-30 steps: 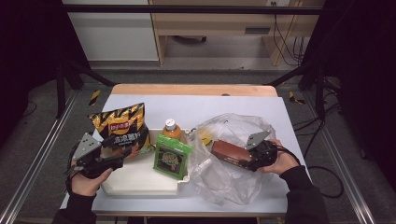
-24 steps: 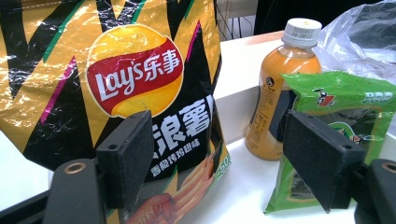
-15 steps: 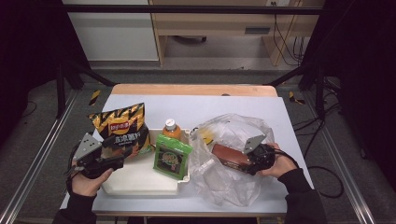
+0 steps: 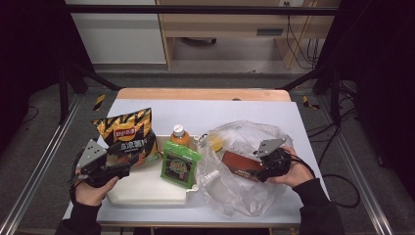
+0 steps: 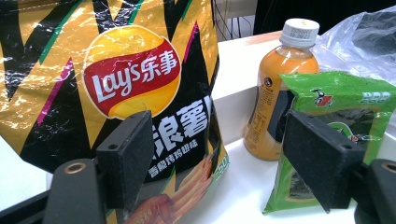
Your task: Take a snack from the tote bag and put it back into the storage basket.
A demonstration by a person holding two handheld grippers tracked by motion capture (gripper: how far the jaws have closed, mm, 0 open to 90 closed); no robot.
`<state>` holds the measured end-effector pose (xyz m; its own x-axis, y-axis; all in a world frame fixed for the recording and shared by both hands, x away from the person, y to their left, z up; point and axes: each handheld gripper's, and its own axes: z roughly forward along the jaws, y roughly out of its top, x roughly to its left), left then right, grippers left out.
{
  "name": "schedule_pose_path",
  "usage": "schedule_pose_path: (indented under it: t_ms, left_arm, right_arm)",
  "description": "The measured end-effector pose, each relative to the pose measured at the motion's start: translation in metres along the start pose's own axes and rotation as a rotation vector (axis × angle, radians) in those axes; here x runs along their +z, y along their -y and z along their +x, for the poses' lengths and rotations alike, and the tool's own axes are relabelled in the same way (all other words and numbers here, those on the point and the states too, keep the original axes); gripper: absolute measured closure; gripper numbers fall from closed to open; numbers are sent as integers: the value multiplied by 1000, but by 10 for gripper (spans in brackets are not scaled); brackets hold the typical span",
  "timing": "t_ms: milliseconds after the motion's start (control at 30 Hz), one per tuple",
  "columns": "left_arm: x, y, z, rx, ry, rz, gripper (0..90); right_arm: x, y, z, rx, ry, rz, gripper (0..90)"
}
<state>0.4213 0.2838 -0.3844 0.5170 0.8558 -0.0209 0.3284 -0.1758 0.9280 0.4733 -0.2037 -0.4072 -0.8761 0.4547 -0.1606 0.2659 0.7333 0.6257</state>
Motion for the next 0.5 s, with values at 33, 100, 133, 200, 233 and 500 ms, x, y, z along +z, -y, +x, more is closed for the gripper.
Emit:
schedule_pose_path:
  t_ms: [33,100,133,200,233,500]
  left_arm:
    - [0,0,0,1,1,0,240]
    - [0,0,0,2,1,1,240]
    - [0,0,0,0,0,1,240]
    - [0,0,0,0,0,0,240]
    - [0,0,1,-1,0,-1,240]
    - [-1,0,1,-1,-1,-2,240]
  right_arm:
    - [1,-2,0,2,-4,1,364]
    - [7,-5,1,-11,-12,31,376]
    - [12,-5,1,-11,-20,58,375]
    - [20,-4,-1,-11,-21,109,355]
    - [23,-3,-2,-9,-23,127,350]
    - [34,-2,-4,-11,-46,185,409]
